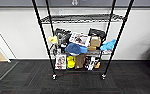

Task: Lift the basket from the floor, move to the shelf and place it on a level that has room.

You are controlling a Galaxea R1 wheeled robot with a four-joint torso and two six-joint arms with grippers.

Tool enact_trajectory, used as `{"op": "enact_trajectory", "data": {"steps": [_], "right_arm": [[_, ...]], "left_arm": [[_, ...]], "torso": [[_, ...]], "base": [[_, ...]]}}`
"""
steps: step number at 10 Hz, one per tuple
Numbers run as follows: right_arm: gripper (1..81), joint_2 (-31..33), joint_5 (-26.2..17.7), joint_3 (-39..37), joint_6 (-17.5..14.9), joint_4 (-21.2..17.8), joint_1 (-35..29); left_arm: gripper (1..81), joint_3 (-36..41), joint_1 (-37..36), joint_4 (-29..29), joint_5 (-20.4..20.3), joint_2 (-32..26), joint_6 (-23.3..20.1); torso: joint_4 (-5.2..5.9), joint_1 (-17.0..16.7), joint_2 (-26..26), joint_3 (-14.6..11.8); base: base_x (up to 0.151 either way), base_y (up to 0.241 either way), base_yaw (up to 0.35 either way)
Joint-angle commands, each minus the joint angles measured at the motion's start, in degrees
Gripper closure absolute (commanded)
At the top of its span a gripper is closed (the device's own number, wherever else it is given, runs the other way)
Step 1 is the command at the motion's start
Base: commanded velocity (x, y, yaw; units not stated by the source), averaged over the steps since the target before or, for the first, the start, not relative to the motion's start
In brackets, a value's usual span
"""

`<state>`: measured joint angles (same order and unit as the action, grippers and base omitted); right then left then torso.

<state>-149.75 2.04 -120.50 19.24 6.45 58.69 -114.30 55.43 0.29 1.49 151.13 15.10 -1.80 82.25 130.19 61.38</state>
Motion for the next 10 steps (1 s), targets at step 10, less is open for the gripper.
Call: {"op": "enact_trajectory", "data": {"steps": [10], "right_arm": [[81.1,-2.95,-8.45,4.06,0.10,5.06,-13.63]], "left_arm": [[81.1,4.43,-6.77,-1.08,-5.00,-3.19,4.41]], "torso": [[0.00,-13.55,-21.25,-6.77]], "base": [[0.000,0.000,0.000]]}}
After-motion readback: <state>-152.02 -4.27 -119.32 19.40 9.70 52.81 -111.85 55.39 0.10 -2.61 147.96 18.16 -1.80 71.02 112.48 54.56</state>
